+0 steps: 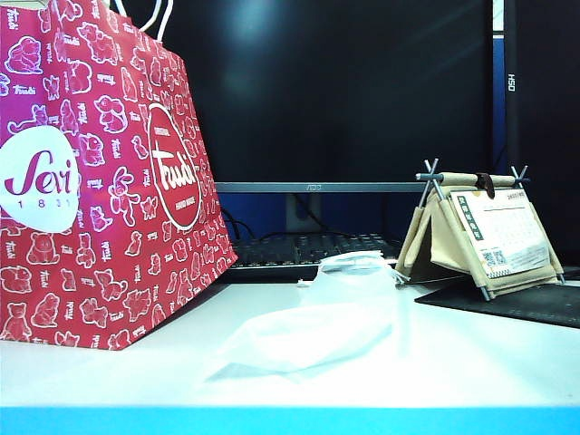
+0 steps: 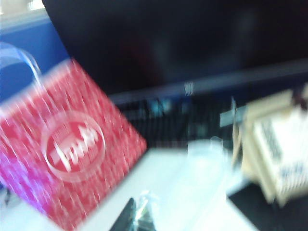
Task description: Open the paper bag and put two oranges into the paper bag.
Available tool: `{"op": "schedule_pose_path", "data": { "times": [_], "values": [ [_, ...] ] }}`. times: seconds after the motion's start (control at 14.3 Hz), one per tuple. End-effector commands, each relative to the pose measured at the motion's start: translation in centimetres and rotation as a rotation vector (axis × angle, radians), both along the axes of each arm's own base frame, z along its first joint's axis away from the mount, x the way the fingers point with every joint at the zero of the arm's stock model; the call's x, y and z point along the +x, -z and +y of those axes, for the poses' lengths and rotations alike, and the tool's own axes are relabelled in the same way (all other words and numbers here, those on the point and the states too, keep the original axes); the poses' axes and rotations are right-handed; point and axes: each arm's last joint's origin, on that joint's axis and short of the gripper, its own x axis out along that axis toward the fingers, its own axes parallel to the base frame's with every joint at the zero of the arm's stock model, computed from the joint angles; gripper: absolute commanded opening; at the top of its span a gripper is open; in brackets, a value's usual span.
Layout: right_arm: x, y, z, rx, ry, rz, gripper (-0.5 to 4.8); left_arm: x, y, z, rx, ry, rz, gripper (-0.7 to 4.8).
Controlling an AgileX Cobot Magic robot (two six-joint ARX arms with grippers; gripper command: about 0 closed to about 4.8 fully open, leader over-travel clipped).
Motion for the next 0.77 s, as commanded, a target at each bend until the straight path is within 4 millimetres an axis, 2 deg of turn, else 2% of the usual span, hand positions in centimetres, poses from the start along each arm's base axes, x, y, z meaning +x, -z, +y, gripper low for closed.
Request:
{"op": "schedule_pose_path", "data": {
  "times": [0.07,0.21,0.35,0.42,0.56,0.7,0.77],
  "values": [
    [1.6,4.5,0.3,-0.019,0.005,0.096,-0.06,2.4,4.0,-0.4,-0.129,0.039,0.07,2.31],
    [2.2,7.7,0.5,-0.034,0.005,0.193,-0.06,3.3,5.9,-0.7,-0.221,0.089,0.113,1.82],
    [2.6,11.0,0.5,-0.048,0.03,0.275,-0.06,3.9,7.9,-0.9,-0.22,0.125,0.17,1.78],
    [2.8,11.8,0.4,-0.022,0.094,0.302,-0.06,4.3,9.5,-0.9,-0.217,0.109,0.215,1.78],
    [3.1,11.4,0.0,-0.071,0.237,0.23,-0.06,4.9,12.4,-0.9,-0.21,0.065,0.292,1.78],
    [3.1,11.7,-0.6,-0.206,0.409,0.218,-0.06,4.9,12.7,-0.7,-0.191,-0.02,0.315,1.79],
    [3.1,11.8,-1.1,-0.295,0.574,0.215,-0.05,4.9,12.7,-0.5,-0.135,-0.063,0.303,1.79]
  ]
}}
